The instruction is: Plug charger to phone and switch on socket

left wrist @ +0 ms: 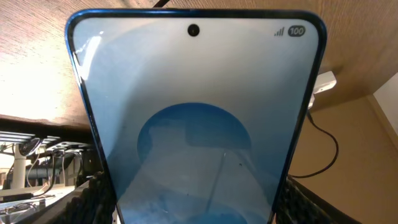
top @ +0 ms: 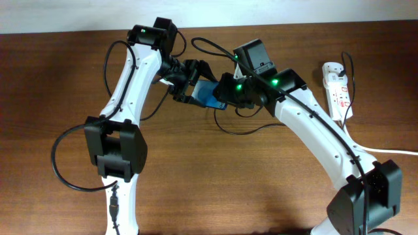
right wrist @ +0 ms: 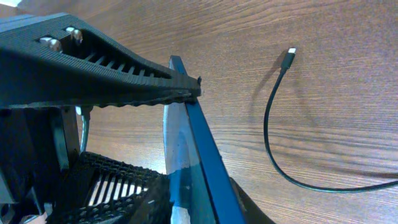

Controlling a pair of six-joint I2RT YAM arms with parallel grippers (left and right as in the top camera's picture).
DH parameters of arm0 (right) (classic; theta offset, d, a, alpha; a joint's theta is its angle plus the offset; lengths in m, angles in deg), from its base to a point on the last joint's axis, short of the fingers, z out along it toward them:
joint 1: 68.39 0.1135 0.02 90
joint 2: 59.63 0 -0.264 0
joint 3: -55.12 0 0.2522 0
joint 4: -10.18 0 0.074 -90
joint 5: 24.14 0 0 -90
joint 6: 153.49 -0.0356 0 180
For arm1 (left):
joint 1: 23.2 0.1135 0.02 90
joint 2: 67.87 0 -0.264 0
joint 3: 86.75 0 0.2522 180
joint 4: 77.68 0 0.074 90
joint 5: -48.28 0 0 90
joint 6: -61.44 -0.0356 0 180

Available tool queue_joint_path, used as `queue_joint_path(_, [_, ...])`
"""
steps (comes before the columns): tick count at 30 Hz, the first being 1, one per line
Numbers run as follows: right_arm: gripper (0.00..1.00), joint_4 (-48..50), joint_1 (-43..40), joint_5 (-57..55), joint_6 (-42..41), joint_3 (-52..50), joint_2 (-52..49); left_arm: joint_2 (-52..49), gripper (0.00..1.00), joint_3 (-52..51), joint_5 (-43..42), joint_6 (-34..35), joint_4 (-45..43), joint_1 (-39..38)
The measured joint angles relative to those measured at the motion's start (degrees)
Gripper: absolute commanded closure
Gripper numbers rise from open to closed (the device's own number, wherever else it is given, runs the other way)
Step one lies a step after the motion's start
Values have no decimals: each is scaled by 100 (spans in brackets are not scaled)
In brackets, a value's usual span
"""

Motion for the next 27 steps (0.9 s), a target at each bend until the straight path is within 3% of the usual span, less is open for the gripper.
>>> queue_joint_path(7, [85,46,0,2,-74,2,-13,0,100,0,-17,7,2,4])
queue_joint_path(9, [96,66,2,39,-114,2,-13,0,100,0,-13,17,0,4])
queue_joint_path(14, [96,-118,79,66,-85,-2,-81,0,100,48,-170,83,-109,11])
queue_joint_path(16, [96,-4,39,-11,-68,-2,-85,0,96,76,-170,85,4,20])
queue_joint_path(18, [96,2,-162,-35,-70,-2,-85,0,81,79,-170,-48,0,15])
queue_joint_path(20, [96,-33,-649,-22,42,-2,-74,0,74,79,-170,-614,-94,15])
queue_joint_path(22, [96,-136,-1207,153,367,-4,175,0,62,76,-407,-1902,-597,15])
queue_joint_path(26, [96,-258,-1941,708,789,-4,1368,0,62,79,-962,-4439,-863,15])
queue_joint_path(27, [96,-199,-2076,772,942,-24,1926,0,48,79,-1064,-5036,-868,35])
